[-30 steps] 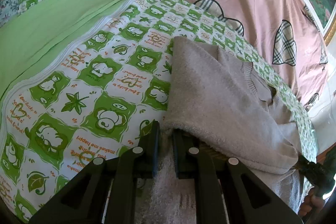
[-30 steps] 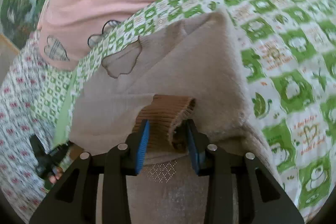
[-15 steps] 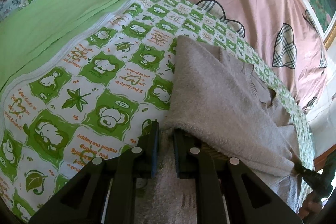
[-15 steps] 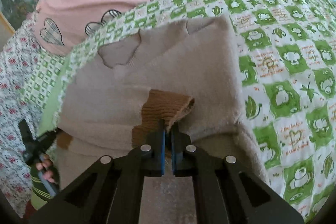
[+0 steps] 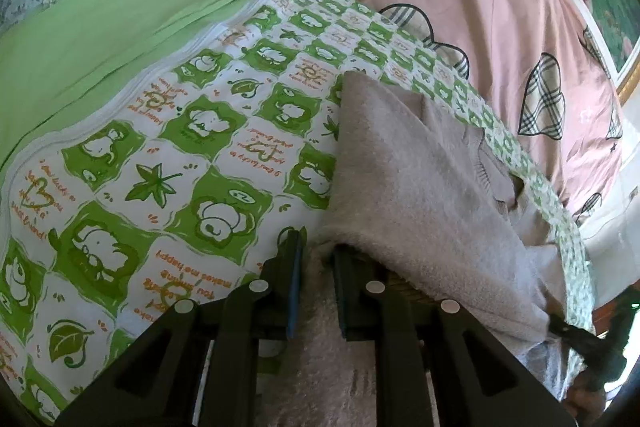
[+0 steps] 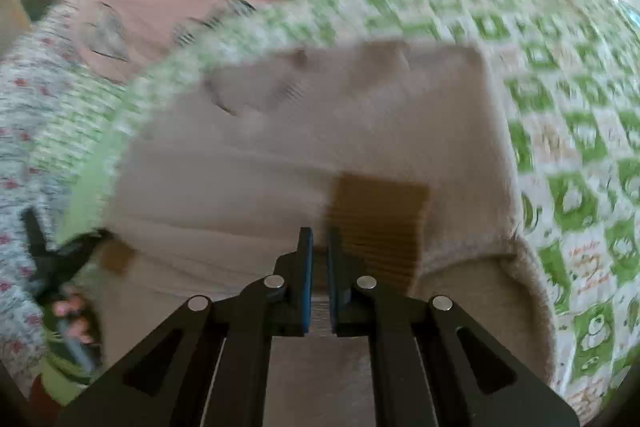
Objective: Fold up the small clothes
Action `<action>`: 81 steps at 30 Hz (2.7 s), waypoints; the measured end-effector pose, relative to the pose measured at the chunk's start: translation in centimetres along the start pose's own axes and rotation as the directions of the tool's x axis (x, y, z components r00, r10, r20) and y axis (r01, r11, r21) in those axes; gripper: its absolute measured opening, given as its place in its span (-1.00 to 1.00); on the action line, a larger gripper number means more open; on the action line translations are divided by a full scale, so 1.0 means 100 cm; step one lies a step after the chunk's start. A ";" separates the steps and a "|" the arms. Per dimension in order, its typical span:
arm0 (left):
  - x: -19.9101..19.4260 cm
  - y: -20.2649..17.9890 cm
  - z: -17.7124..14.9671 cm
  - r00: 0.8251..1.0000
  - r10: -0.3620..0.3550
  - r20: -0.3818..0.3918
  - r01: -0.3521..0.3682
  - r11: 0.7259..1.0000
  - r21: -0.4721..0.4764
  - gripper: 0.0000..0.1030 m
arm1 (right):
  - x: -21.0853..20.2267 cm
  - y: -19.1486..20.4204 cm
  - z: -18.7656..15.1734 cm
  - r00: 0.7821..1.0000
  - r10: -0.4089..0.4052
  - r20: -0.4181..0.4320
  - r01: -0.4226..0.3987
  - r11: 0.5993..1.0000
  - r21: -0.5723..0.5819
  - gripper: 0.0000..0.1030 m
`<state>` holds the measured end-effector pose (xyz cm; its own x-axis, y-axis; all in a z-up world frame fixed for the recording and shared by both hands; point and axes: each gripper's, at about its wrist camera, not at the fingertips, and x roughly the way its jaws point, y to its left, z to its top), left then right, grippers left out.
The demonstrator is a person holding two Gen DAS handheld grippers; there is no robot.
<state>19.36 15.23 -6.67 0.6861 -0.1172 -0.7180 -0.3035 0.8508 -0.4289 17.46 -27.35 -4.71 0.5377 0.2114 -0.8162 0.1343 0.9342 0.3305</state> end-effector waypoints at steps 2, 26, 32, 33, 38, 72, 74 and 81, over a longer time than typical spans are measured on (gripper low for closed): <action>-0.003 -0.002 0.000 1.000 0.008 -0.014 -0.008 1.000 0.017 -0.69 | -0.003 -0.011 0.000 0.999 0.029 0.015 -0.030 0.998 0.049 -0.86; -0.134 0.007 -0.159 0.932 0.013 -0.362 0.041 0.989 0.141 -0.14 | -0.124 -0.014 -0.104 0.982 0.148 0.115 -0.148 0.989 -0.014 -0.06; -0.154 0.008 -0.182 0.922 0.035 -0.385 0.057 0.973 0.225 -0.33 | -0.148 -0.026 -0.133 0.974 0.201 0.101 -0.200 0.979 -0.028 -0.03; -0.157 0.013 -0.185 0.920 0.032 -0.390 0.063 0.971 0.229 -0.34 | -0.152 -0.031 -0.140 0.974 0.207 0.093 -0.205 0.978 -0.031 0.00; -0.164 0.033 -0.195 0.911 -0.016 -0.411 0.106 0.974 0.198 -0.37 | -0.172 -0.058 -0.175 0.979 0.193 0.062 -0.193 0.981 -0.014 0.03; -0.131 0.036 -0.225 0.840 -0.144 -0.524 0.269 0.948 0.170 -0.55 | -0.140 -0.080 -0.249 0.925 0.333 -0.184 -0.346 0.937 -0.043 -0.76; -0.128 0.034 -0.227 0.832 -0.151 -0.534 0.282 0.944 0.173 -0.51 | -0.134 -0.082 -0.250 0.926 0.325 -0.194 -0.335 0.942 -0.021 -0.75; -0.124 0.025 -0.232 0.835 -0.150 -0.530 0.309 0.924 0.225 -0.57 | -0.114 -0.086 -0.256 0.918 0.339 -0.204 -0.344 0.939 0.015 -0.58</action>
<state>-5.22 6.95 -11.59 0.2681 -0.4969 -0.8254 0.0799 0.8653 -0.4949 -11.12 -30.42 -10.31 0.3694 0.5699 -0.7340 -0.0466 0.8002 0.5979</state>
